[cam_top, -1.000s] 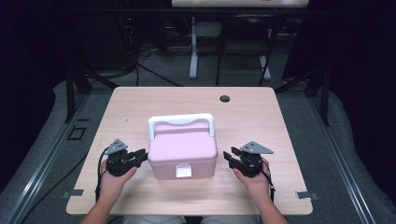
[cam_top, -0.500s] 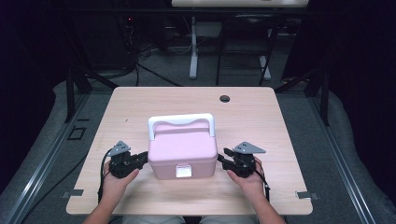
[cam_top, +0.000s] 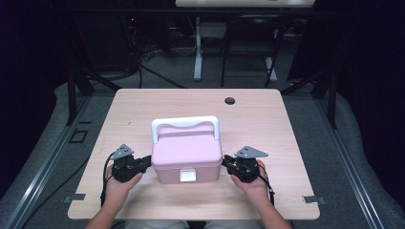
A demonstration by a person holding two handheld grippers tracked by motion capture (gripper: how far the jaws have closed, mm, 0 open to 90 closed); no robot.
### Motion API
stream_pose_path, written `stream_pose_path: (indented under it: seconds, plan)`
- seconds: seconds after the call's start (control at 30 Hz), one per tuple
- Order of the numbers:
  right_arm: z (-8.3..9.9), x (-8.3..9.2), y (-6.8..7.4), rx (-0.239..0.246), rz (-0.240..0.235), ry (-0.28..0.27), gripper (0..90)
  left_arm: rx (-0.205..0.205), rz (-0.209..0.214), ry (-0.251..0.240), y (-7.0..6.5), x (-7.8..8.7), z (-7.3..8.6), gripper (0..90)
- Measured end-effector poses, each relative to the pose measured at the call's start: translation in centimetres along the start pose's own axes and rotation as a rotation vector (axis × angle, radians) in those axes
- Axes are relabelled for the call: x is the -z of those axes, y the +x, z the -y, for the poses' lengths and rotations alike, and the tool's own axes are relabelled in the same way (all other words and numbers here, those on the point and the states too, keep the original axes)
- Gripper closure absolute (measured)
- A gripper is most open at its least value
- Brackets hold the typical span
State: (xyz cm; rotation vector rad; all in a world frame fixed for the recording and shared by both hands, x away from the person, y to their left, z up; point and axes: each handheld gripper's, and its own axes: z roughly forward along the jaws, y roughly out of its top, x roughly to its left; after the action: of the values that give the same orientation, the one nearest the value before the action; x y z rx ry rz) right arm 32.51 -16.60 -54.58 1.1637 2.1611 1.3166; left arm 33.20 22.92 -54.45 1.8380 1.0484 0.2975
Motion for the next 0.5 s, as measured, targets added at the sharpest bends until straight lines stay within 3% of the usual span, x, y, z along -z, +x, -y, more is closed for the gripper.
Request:
stream_pose_path:
  seconds: [0.3,0.5]
  plan:
    - [-0.15,0.21,0.47,0.023,-0.014,0.021,89.2,-0.04,0.001,0.009,-0.49,-0.02,-0.15,87.3]
    - [-0.18,0.42,0.7,0.039,-0.022,0.033,89.8,-0.052,-0.001,0.012,-0.72,0.13,-0.21,89.6]
